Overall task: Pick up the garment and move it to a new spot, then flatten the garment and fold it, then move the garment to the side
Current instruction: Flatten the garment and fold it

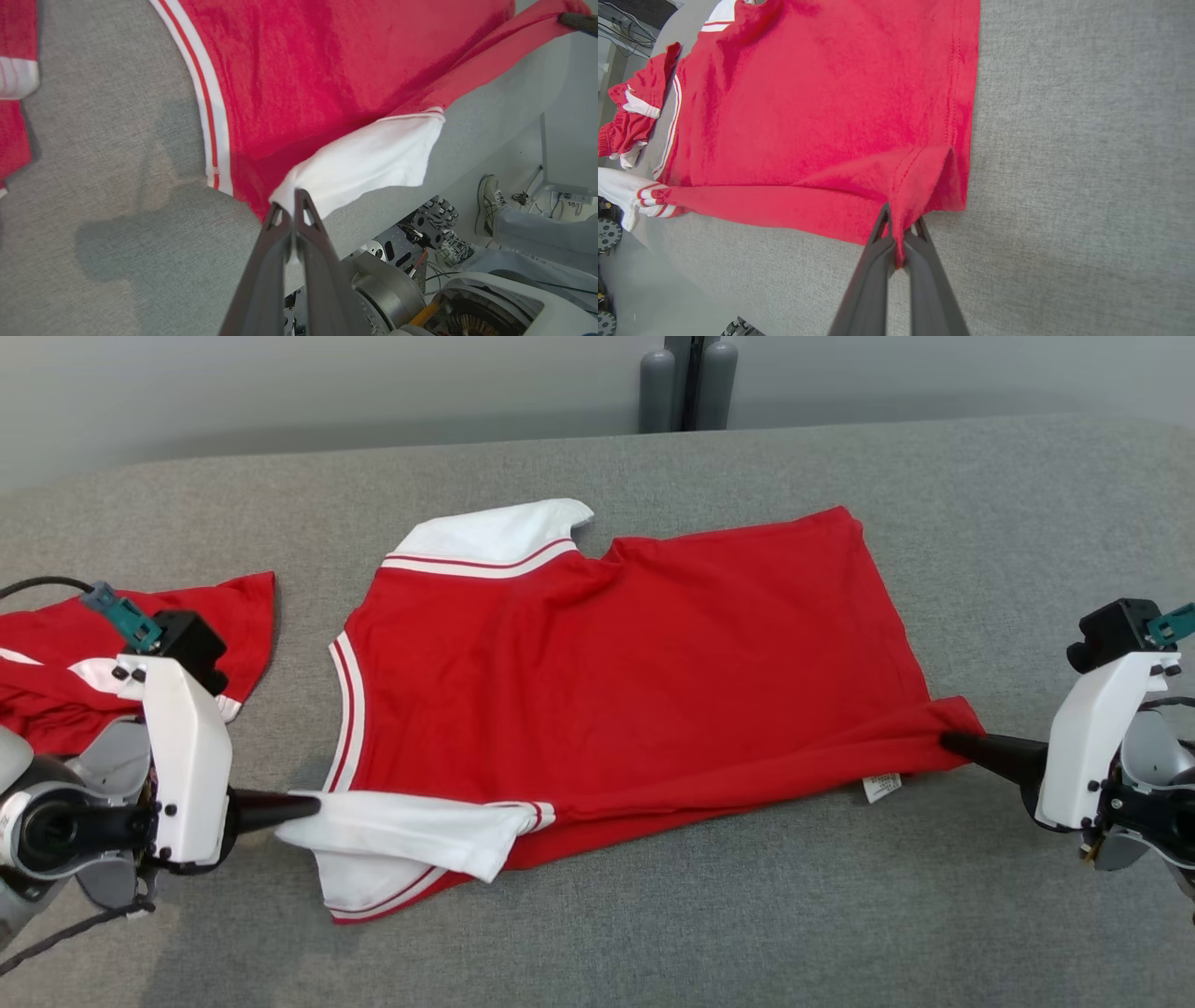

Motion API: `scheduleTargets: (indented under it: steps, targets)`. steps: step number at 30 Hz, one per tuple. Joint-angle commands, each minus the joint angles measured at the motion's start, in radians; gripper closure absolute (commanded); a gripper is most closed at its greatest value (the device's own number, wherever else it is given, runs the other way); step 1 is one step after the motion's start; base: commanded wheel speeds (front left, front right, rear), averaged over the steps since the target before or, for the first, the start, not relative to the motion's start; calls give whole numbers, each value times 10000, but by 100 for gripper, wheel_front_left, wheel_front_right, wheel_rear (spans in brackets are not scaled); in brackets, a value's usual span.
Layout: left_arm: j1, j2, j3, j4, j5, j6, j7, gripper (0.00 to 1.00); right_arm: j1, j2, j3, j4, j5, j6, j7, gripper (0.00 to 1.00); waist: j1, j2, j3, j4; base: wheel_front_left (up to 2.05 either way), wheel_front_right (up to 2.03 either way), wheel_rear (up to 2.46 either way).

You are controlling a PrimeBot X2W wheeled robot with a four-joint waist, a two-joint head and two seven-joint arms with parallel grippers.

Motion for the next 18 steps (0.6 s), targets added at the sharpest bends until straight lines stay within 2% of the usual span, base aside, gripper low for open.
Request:
scheduleTargets:
  steps: [1,8,18]
  targets:
    - [-308,-206,98,354,160,-136,-60,100,-136,183,-178,101,-213,1,68,100,0,-1,214,-32,0,0,0]
    - [-1014,-935,232,1576,459,-467,-158,100,-418,810,-669,316,-802,1,298,100,0,-1,653,-81,0,0,0]
    - [-1651,-1673,255,2911,960,-829,-452,100,-439,1198,-1291,431,-1495,1,793,100,0,-1,973,-82,0,0,0]
